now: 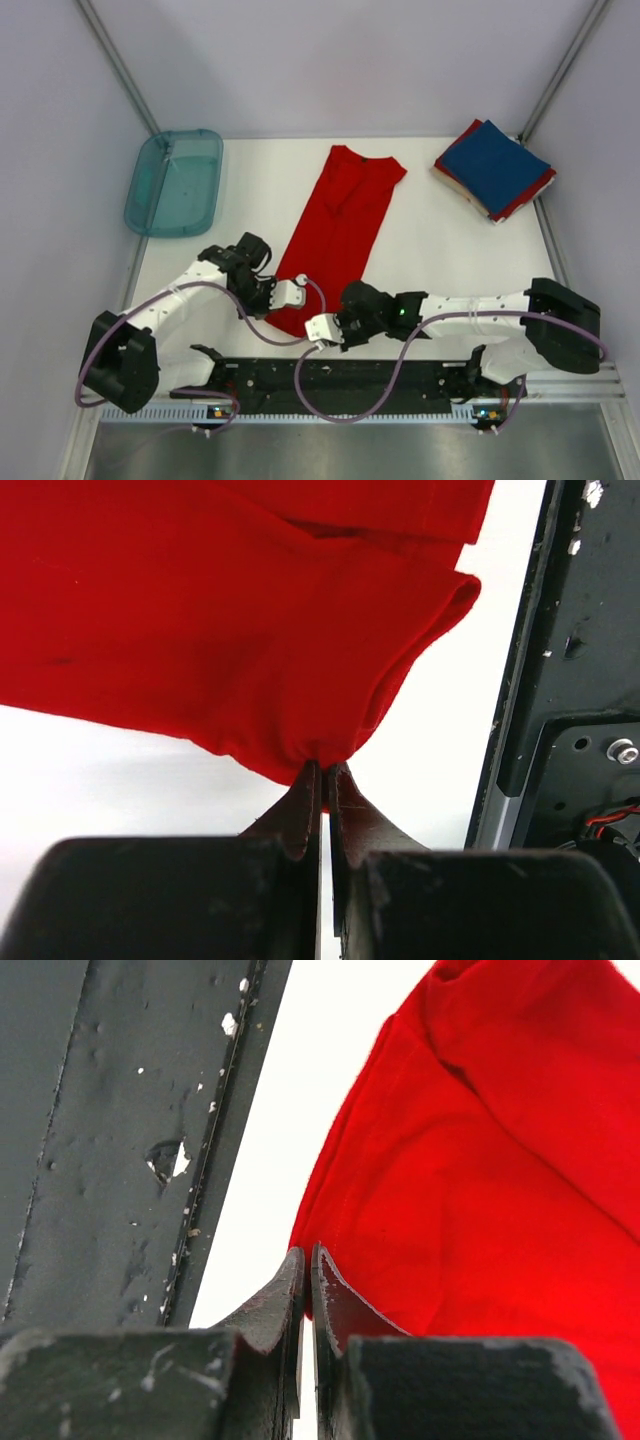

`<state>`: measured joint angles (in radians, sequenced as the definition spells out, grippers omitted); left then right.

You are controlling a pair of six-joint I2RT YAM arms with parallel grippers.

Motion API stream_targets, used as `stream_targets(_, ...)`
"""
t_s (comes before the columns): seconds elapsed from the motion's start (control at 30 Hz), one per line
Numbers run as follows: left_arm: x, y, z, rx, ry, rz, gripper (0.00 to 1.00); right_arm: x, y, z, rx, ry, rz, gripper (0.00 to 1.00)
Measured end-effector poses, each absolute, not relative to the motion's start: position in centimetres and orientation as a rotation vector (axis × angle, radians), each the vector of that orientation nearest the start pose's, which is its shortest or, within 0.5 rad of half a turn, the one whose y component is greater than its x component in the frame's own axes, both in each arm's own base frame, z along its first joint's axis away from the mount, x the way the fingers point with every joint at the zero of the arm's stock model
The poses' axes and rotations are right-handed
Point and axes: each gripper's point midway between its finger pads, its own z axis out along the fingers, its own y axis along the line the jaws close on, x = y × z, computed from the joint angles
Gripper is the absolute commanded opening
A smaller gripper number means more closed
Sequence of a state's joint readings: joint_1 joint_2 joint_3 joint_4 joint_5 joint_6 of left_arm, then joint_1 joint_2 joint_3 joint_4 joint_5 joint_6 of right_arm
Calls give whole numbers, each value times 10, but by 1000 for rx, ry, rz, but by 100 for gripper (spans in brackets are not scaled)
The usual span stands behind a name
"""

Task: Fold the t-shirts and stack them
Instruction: Fold the folded rectangular tshirt in 1/3 of the way

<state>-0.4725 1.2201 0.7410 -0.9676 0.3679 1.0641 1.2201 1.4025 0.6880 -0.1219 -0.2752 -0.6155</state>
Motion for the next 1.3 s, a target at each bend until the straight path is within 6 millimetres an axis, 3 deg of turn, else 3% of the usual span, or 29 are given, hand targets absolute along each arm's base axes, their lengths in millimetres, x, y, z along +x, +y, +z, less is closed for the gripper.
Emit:
stream_targets(0.2,149,-116,56,2048,2055,-494,0,95,330,63,-1970,1440,646,0)
stream_targets(0.3,163,-123,68,2023,2051,-478,0,108,328,74,-1871,1514,689,0)
stream_targets(0.47,211,-144,92,1948,2018,-398,0,161,321,101,-1617,1602,686,0)
stream_targets(0.6,255,-162,93,1923,2045,-351,0,218,302,112,-1386,1688,642,0)
stream_targets(0.77,321,-191,84,1877,2084,-306,0,285,271,104,-1143,1826,589,0)
stream_targets(0.87,354,-203,83,1841,2092,-263,0,313,265,97,-1070,1891,578,0)
stream_targets(1.07,400,-208,79,1762,2123,-171,0,353,258,96,-974,1961,551,0)
stream_targets(1.3,420,-212,65,1707,2145,-118,0,372,237,80,-826,2080,578,0)
